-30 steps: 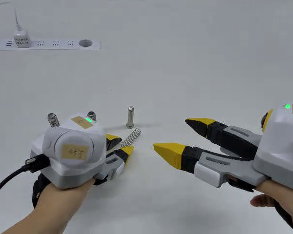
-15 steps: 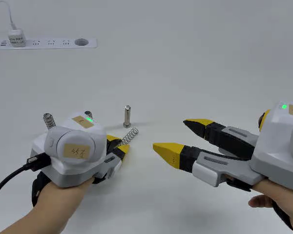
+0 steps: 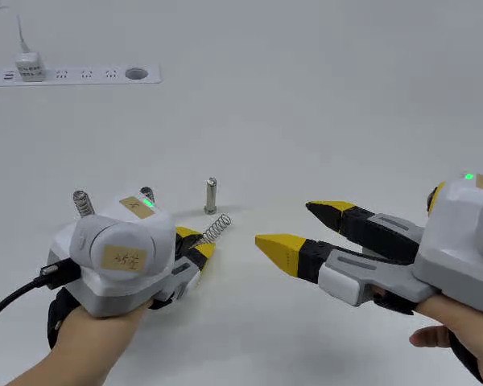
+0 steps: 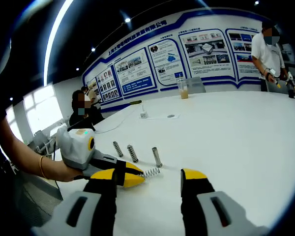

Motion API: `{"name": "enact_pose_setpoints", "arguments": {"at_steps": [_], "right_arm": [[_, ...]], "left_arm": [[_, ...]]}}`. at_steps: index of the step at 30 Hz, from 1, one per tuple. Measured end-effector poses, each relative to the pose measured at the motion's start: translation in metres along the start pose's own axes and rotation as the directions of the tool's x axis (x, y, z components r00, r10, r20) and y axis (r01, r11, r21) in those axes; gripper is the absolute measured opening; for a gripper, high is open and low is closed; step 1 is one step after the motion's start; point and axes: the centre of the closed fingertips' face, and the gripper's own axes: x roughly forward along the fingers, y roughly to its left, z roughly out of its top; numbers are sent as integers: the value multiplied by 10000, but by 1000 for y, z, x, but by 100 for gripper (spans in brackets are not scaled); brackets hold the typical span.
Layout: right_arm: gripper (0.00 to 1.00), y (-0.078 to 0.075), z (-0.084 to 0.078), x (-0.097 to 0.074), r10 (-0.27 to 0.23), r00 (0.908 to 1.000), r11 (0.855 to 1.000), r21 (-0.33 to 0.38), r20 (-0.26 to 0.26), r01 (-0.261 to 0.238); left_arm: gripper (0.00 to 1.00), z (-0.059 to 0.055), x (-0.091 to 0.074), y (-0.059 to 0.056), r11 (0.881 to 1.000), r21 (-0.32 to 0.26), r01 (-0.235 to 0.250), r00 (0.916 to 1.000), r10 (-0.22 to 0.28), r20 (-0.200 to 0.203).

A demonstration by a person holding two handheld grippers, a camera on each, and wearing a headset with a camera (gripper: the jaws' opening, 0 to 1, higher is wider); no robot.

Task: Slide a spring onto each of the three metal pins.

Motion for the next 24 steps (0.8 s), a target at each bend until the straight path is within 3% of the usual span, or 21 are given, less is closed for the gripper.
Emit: {"name": "enact_pose_setpoints", "arguments": {"at_steps": [11, 18, 24], "right_arm": [[51, -3, 18, 3, -88, 9985, 9935, 1140, 549, 25], [48, 3, 33, 10, 78, 9953, 9818, 1881, 961, -259], [43, 13, 43, 19, 484, 9922, 9679, 2400, 1152, -751]], "left_arm": [[9, 27, -23, -2, 10000, -19, -24, 9940, 26, 1091], [10, 46, -44, -6, 9999, 75, -97, 9810, 81, 1939], [10, 63, -61, -10, 9997, 183, -187, 9631, 131, 2687]]}}
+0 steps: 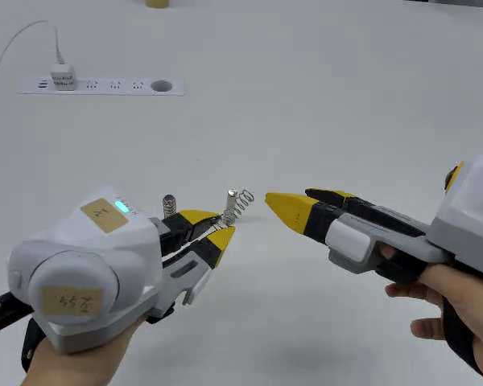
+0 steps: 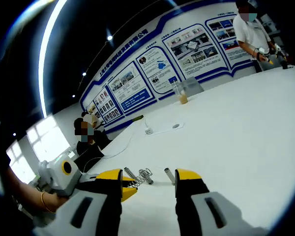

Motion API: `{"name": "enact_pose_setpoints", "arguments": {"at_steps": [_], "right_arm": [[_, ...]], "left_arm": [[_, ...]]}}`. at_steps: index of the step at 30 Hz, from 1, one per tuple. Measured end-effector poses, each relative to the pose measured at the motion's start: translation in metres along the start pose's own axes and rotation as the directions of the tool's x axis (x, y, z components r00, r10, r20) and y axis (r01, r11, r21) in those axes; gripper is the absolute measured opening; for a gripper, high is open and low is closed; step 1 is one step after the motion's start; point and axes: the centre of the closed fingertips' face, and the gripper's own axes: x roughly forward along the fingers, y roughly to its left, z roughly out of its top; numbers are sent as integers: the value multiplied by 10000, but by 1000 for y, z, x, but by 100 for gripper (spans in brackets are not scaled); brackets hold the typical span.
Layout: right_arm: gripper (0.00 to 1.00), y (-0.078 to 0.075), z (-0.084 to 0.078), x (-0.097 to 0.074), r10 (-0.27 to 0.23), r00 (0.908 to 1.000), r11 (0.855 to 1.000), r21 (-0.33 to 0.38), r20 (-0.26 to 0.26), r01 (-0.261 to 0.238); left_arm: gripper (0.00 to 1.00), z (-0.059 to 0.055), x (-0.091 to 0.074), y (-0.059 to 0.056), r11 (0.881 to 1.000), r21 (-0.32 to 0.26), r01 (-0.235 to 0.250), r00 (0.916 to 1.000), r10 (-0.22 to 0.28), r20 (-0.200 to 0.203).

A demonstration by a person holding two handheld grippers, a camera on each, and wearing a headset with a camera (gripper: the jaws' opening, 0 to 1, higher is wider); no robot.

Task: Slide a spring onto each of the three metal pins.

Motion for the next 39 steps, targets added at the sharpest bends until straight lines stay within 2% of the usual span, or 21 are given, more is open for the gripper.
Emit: {"name": "enact_pose_setpoints", "arguments": {"at_steps": [8, 11, 17, 23, 28, 34, 38, 39], "right_arm": [[35, 15, 5, 9, 525, 9985, 9946, 892, 144, -536], [32, 20, 7, 11, 768, 9967, 9874, 1368, 248, -794], [28, 26, 4, 14, 972, 9950, 9778, 1843, 219, -996], [24, 33, 3, 16, 1206, 9921, 9570, 2616, 334, -1251], [20, 37, 6, 18, 1416, 9880, 9279, 3397, 609, -1539], [14, 40, 7, 20, 1485, 9865, 9148, 3694, 689, -1635], [12, 45, 10, 21, 1676, 9816, 8812, 4326, 910, -1906], [12, 44, 10, 21, 1696, 9809, 8784, 4367, 954, -1944]], "left_arm": [[10, 20, -11, -3, 10000, -74, -38, 9972, 43, 742], [10, 24, -13, -3, 10000, -48, -31, 9955, 36, 945], [10, 29, -16, -6, 9998, 174, 31, 9913, -54, 1316], [10, 34, -19, -8, 9997, 259, 42, 9870, -83, 1604], [10, 40, -21, -8, 9996, 291, 59, 9835, -111, 1804], [10, 44, -23, -10, 9996, 259, 93, 9802, -143, 1974], [10, 46, -25, -10, 9997, 203, 98, 9787, -138, 2048], [10, 47, -25, -9, 9998, 177, 104, 9784, -138, 2062]]}}
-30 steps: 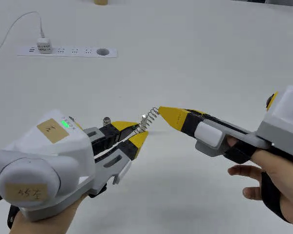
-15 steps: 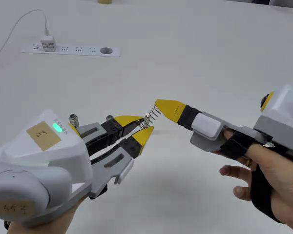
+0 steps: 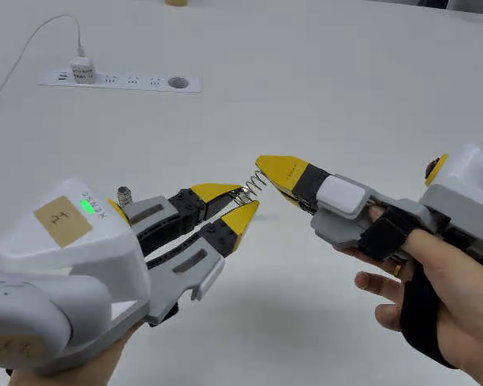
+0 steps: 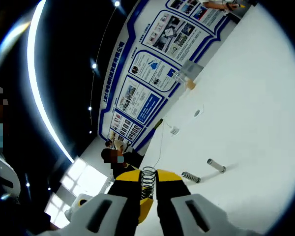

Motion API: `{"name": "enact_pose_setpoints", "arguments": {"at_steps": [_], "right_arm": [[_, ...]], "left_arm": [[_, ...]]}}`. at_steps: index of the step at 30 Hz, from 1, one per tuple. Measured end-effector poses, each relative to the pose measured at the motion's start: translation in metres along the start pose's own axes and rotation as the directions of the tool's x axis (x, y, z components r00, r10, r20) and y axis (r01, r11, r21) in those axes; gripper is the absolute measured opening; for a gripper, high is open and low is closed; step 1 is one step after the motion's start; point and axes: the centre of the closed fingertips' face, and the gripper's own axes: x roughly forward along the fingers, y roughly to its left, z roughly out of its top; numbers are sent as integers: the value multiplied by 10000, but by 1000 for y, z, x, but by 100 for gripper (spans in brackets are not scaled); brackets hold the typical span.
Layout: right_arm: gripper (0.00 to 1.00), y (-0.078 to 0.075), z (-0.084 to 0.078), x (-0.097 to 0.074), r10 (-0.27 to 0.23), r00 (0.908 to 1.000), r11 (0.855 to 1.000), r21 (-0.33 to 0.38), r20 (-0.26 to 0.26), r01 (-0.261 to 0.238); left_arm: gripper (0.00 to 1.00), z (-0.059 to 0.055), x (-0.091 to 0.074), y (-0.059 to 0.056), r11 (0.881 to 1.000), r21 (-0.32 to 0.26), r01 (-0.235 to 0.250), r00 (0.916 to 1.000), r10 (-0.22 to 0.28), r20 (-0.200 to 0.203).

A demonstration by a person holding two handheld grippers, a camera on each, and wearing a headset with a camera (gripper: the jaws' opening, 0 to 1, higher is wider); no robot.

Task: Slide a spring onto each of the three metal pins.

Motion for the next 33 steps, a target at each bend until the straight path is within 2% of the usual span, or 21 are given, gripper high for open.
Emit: {"name": "enact_pose_setpoints", "arguments": {"at_steps": [4, 7, 14, 18, 23, 26, 28, 31, 33], "right_arm": [[11, 2, 0, 0, 182, 9998, 9992, 347, 56, -183], [11, 4, -1, 1, 264, 9996, 9991, 329, 84, -267], [11, 6, -1, 2, 279, 9996, 9993, -238, 63, -277], [11, 3, 0, 2, 22, 10000, 9957, -928, 23, -19], [11, -1, 0, 3, -272, 9996, 9841, -1758, -19, 264], [11, -5, 0, 4, -608, 9981, 9661, -2520, -88, 566], [11, -5, 1, 5, -667, 9978, 9615, -2675, -27, 636], [11, -7, 1, 8, -868, 9961, 9408, -3299, -130, 777], [11, -8, 1, 9, -901, 9958, 9342, -3479, -158, 790]], "left_arm": [[10, 2, -1, 1, 10000, -91, -37, 10000, 37, -12], [10, 3, -2, 2, 9997, -221, -85, 9999, 83, -69], [12, -3, -1, 3, 9997, -204, -136, 9987, 126, -491], [18, -9, -2, 3, 9996, -283, -92, 9967, 69, -810], [23, -19, -8, 6, 9996, -198, -179, 9904, 150, -1375], [25, -26, -12, 9, 9996, -158, -245, 9861, 216, -1646], [27, -29, -14, 11, 9993, -275, -269, 9844, 216, -1747], [31, -35, -18, 15, 9990, -247, -378, 9785, 320, -2039], [34, -38, -21, 17, 9987, -269, -427, 9765, 360, -2123]]}}
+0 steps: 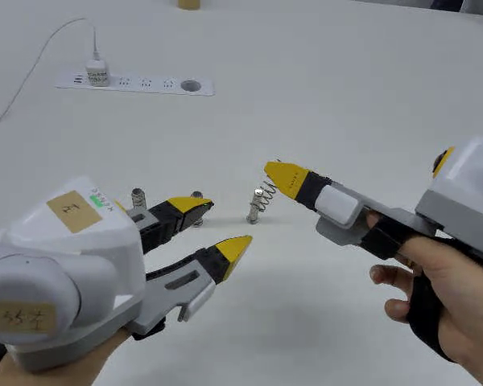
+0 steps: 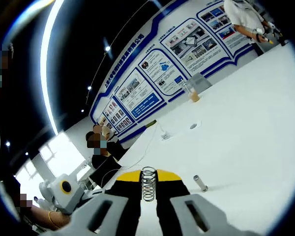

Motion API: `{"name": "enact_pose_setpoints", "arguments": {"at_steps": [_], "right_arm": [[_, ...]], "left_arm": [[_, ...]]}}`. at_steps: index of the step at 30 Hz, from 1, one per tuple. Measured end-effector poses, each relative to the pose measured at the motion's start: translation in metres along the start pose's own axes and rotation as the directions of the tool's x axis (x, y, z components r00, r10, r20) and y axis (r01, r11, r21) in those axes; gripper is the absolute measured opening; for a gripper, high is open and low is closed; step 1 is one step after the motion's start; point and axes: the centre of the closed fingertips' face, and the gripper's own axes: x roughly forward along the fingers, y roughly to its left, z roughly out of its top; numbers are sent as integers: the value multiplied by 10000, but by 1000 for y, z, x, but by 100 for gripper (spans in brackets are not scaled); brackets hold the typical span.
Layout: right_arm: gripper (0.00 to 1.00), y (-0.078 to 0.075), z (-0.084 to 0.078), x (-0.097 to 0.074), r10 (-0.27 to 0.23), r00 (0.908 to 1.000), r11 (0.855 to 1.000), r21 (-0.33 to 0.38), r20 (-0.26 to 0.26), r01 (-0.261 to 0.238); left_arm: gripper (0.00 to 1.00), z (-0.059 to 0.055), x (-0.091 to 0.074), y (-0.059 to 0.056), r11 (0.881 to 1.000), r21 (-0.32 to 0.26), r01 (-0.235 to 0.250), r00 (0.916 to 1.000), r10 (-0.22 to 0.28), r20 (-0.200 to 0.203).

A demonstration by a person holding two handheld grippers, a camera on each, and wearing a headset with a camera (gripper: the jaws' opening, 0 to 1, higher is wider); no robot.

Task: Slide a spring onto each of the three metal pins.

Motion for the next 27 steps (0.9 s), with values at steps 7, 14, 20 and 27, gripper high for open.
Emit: {"name": "enact_pose_setpoints", "arguments": {"at_steps": [7, 14, 20, 27], "right_arm": [[11, -8, 2, 6, -278, 9995, 9951, -956, -123, 265], [11, -16, 4, 9, -535, 9984, 9854, -1630, -172, 500], [11, -27, 8, 13, -939, 9955, 9744, -2062, -121, 894], [11, -38, 11, 20, -1166, 9932, 9635, -2429, -34, 1123]], "left_arm": [[44, -11, -9, 6, 9997, -179, -181, 9994, 176, -297], [53, -21, -18, 17, 9986, -253, -469, 9973, 454, -582], [61, -24, -23, 27, 9958, -431, -805, 9946, 774, -693], [70, -31, -27, 35, 9913, -668, -1137, 9903, 1077, -877]]}}
